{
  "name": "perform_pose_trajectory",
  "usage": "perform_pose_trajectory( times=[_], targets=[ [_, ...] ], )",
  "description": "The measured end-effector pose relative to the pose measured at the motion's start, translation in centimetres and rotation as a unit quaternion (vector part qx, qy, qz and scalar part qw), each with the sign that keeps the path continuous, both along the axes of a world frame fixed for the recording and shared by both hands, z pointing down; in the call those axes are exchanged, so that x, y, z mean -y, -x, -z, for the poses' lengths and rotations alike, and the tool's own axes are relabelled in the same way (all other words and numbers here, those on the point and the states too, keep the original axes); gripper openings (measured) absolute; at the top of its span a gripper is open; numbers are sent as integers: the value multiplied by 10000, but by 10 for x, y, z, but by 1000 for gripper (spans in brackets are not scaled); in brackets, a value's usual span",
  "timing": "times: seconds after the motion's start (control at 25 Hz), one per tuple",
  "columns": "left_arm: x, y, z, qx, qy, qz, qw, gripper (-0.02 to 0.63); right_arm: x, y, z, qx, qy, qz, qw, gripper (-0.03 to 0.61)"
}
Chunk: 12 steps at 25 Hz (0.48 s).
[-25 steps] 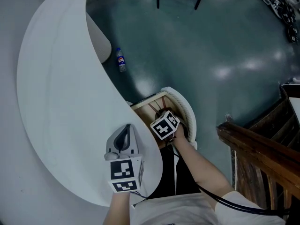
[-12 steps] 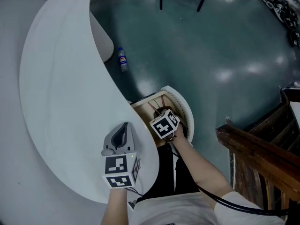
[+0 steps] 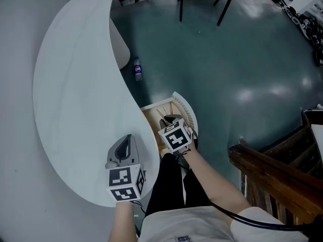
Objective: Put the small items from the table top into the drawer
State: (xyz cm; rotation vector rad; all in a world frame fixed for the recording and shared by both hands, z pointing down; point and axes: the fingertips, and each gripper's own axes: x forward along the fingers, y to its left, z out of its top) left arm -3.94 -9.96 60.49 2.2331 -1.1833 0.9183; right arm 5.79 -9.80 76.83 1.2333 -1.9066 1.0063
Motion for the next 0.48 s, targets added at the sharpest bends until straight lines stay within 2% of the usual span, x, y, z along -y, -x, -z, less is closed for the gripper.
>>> perform_pose_trajectory(
  times=[0.24,0.48],
  targets=[
    [-38,1,33,-40,-251,509,9984,25,-26,-21,67,70,-615,56,9981,60],
    [-92,-2,67,-95,-451,748,9961,23,-76,-40,125,153,-868,84,9961,58]
  ],
)
